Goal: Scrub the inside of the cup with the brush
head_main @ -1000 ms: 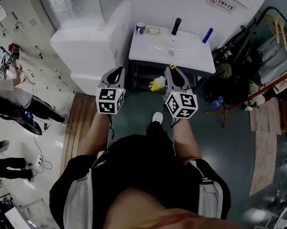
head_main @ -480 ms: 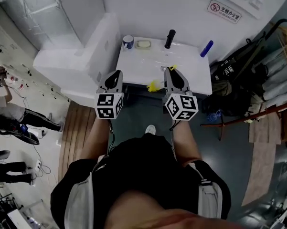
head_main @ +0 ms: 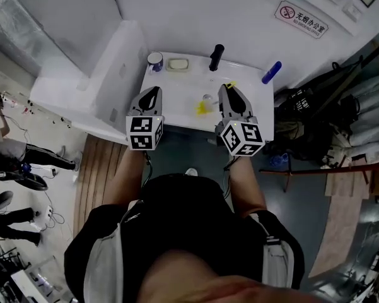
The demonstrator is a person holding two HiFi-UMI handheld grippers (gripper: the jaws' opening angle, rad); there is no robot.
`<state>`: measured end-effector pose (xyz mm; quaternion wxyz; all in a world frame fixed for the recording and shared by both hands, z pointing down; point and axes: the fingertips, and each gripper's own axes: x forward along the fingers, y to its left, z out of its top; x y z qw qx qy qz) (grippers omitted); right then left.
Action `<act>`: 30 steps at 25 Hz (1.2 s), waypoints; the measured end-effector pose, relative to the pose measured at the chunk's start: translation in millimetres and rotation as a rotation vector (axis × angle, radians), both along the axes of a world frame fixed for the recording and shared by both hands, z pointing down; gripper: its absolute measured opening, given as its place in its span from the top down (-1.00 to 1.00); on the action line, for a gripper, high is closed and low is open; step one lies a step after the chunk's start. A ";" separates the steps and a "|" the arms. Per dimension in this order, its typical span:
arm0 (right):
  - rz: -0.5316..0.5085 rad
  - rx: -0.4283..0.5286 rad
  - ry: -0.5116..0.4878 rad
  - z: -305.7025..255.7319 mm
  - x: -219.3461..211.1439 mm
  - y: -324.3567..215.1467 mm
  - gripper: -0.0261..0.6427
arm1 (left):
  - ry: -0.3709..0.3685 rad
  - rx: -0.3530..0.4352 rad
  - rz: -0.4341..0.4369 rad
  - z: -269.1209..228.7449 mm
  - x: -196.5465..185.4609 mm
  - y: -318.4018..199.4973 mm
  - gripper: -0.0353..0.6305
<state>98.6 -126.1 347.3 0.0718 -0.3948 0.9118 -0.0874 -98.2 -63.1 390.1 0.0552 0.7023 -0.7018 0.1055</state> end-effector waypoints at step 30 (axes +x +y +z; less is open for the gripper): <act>0.057 -0.161 0.062 57.0 -52.3 -115.7 0.77 | -0.037 -0.085 0.017 77.1 -111.7 -157.1 -0.16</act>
